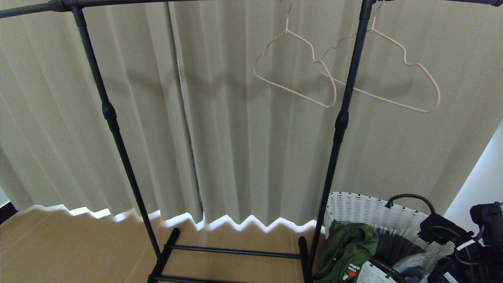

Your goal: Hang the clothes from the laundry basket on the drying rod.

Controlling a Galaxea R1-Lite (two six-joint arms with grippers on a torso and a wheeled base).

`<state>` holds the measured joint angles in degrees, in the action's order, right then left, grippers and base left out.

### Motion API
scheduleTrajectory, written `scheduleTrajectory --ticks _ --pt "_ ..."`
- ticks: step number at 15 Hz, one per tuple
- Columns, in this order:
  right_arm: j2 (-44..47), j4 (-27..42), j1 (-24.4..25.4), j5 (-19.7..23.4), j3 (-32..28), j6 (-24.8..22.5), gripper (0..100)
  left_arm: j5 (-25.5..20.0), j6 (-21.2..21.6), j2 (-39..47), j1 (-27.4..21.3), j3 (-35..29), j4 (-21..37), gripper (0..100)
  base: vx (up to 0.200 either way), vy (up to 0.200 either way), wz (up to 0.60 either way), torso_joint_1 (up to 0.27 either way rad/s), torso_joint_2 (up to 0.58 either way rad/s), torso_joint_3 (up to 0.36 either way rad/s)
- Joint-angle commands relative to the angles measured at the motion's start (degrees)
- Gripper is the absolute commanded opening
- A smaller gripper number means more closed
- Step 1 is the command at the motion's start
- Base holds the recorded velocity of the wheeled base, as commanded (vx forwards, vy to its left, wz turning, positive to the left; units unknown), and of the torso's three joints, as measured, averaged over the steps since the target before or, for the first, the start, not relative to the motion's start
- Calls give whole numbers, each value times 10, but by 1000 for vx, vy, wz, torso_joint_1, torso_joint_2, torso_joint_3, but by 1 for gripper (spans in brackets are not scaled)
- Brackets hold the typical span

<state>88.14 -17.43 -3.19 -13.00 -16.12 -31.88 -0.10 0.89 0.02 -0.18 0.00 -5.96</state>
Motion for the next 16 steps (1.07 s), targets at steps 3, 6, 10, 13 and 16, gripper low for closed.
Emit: scheduleTrajectory --ticks 3,6,10,13,16 --pt "-278 3 -18 8 9 3 0 0 0 0 0 0 0 100 0 0 0 0 0 0" --pt "-380 5 -18 7 6 1 0 0 0 0 0 0 0 100 0 0 0 0 0 0" --pt "-436 6 -18 7 11 1 0 -1 2 0 0 0 0 100 0 0 0 0 0 0" --pt "-462 23 -18 6 22 1 0 -1 1 0 0 0 0 100 0 0 0 0 0 0" --pt "-476 78 -18 7 20 1 0 4 -1 0 0 0 0 100 -133 0 0 0 2 0"
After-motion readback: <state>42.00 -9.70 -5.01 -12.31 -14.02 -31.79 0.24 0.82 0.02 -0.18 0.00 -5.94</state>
